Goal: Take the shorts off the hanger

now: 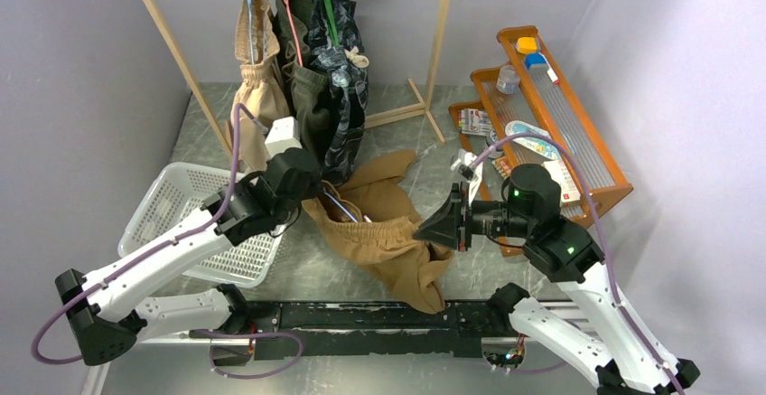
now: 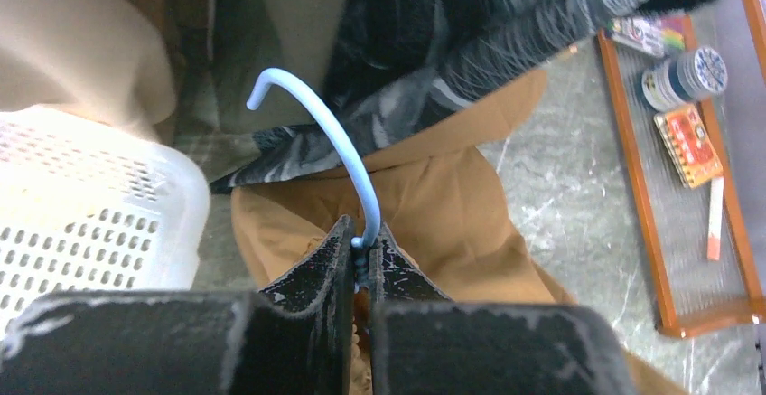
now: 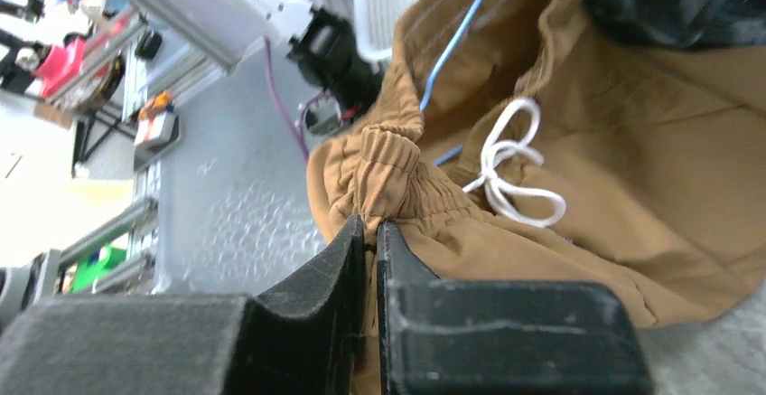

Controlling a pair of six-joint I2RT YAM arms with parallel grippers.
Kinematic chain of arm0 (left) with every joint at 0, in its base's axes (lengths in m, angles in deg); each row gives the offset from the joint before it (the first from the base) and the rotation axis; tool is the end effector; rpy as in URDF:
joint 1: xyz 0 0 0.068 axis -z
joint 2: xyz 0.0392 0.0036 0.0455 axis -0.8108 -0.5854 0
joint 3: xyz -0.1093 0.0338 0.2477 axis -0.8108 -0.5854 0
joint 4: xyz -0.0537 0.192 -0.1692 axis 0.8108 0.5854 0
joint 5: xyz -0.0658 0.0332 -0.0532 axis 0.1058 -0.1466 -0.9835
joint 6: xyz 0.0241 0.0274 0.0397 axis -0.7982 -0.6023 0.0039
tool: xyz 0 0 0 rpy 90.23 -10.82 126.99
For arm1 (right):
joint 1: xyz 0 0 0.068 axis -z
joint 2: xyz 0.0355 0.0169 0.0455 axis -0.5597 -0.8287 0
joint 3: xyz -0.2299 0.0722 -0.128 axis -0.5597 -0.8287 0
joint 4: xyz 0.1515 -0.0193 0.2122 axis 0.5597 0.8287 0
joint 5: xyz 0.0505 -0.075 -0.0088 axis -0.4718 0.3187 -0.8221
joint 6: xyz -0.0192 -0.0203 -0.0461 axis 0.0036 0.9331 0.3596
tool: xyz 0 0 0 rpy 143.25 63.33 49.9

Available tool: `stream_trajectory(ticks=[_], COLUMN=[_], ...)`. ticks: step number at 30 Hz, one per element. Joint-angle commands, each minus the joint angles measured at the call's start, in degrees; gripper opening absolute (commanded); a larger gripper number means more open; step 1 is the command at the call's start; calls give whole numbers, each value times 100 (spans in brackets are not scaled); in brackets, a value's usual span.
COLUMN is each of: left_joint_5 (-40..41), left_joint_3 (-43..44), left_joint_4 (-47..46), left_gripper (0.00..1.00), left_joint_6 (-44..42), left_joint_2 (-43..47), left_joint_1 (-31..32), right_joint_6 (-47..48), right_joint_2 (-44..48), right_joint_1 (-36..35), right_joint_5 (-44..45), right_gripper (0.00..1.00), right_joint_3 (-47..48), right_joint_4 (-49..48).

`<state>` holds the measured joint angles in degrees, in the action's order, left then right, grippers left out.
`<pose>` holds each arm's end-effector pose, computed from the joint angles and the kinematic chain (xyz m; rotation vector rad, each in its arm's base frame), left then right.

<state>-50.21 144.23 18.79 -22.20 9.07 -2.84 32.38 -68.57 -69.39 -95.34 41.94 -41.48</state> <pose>0.1530 -0.1558 0.3523 -0.2829 2.0329 -0.3276 0.0890 0.0937 0.3766 -0.9356 1.8033 1.2871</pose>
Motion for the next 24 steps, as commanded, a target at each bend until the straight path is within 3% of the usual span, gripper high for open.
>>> stream_trajectory(ticks=[1,4,7,10,16,22,24], left_joint_5=[-623,-158,90,-234,-692,-892,-1007], left_joint_3=[-151,50,243,301,83,44,-38], left_joint_4=[-748,-216,135,98,-643,-489,-601], left_gripper=[7,7,7,7,7,7,7], left_joint_6=[-529,-145,183,262,100,229,191], left_joint_2=[-50,-210,-321,-405,-120,-56,15], left_joint_1=[-45,-64,-226,-638,-745,-742,-742], right_joint_6=[-670,-611,414,938,591,722,752], right_joint_2=[-100,-410,-497,-448,-443,-925,-1090], right_joint_1=[-3,-8,-11,-7,-16,-19,-15], right_joint_5=[-92,-1647,-1655,-1807,-1050,-657,0], right_gripper=[0,0,0,0,0,0,0], right_joint_3=[-136,-162,304,523,47,-303,-269], right_joint_4=[-1342,-1323,306,1192,1136,837,903])
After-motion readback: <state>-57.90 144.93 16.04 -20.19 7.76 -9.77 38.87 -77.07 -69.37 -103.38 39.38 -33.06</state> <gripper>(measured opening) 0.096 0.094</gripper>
